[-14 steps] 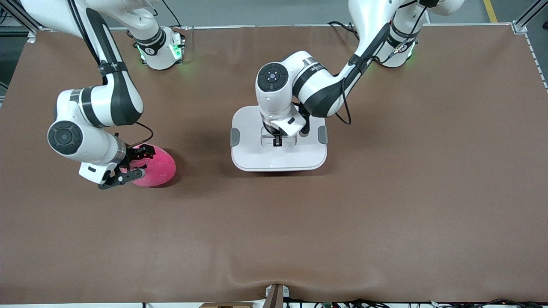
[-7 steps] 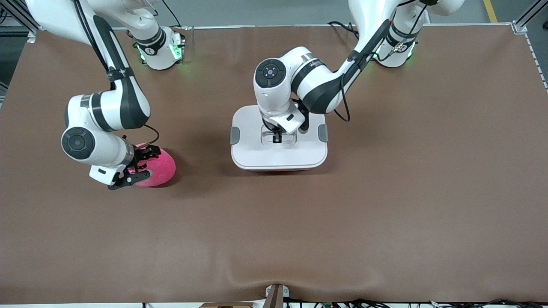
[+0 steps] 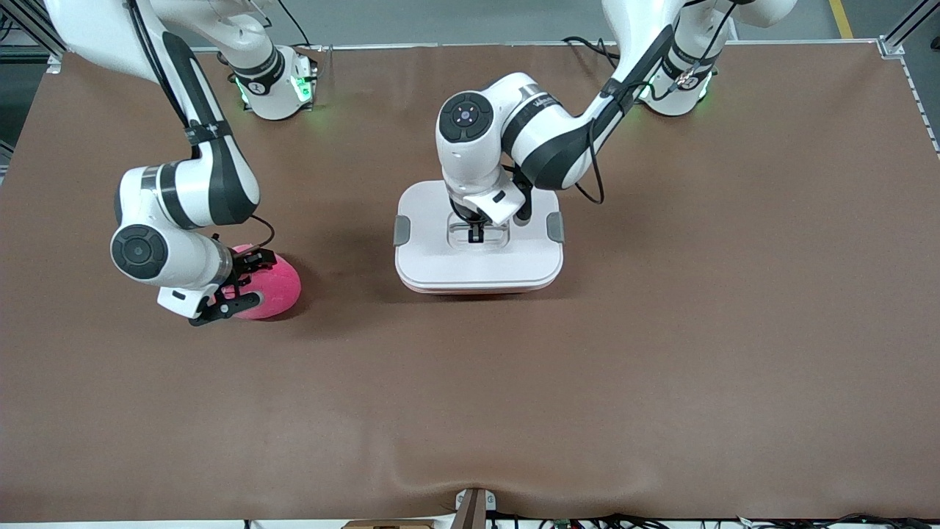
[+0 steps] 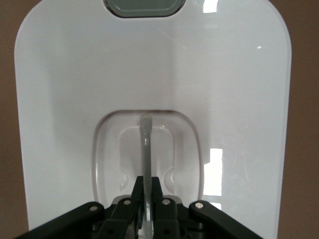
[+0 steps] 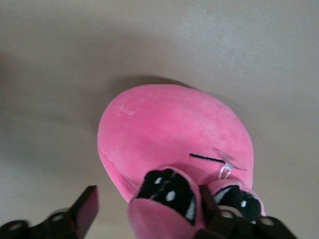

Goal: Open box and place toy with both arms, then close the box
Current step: 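Lift the lid off with the left gripper while the right gripper lifts the toy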

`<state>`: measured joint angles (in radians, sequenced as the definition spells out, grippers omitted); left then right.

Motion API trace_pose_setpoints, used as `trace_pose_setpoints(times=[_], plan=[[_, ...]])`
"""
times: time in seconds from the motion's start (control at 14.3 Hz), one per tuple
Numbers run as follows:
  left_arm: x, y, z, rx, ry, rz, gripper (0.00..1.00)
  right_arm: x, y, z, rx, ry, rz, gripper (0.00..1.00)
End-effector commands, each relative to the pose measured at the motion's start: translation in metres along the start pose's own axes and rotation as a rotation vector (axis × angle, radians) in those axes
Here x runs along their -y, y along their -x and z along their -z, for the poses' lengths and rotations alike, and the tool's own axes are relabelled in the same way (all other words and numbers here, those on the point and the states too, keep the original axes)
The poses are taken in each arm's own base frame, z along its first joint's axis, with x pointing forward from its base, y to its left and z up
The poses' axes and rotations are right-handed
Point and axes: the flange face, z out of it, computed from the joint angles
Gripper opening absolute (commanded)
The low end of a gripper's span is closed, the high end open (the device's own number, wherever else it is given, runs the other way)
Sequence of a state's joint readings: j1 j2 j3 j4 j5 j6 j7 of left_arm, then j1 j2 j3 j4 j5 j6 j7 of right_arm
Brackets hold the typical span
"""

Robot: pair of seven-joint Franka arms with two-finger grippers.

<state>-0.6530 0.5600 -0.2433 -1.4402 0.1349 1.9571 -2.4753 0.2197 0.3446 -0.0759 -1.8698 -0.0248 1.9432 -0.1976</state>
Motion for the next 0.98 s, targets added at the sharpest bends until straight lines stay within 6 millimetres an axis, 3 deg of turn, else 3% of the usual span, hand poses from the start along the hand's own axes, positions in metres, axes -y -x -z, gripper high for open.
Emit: trace_pose_setpoints(times=[0.0, 0.21, 0.49, 0.91], plan=[[0.004, -0.008, 0.015, -0.008, 0.011, 0.009, 0.00, 0.001, 0.001, 0.003, 0.006, 0.003, -0.002, 0.00], [0.003, -0.012, 0.028, -0.004, 0.020, 0.011, 0.00, 0.005, -0.001, 0.006, 0.000, 0.006, 0.010, 0.00], [-0.016, -0.040, 0.048, -0.009, 0.025, 0.053, 0.00, 0.005, -0.007, 0.023, -0.034, 0.017, 0.015, 0.00], [-0.042, -0.087, 0.077, -0.008, 0.011, 0.063, 0.00, 0.058, -0.027, 0.085, -0.145, 0.089, 0.242, 0.00]])
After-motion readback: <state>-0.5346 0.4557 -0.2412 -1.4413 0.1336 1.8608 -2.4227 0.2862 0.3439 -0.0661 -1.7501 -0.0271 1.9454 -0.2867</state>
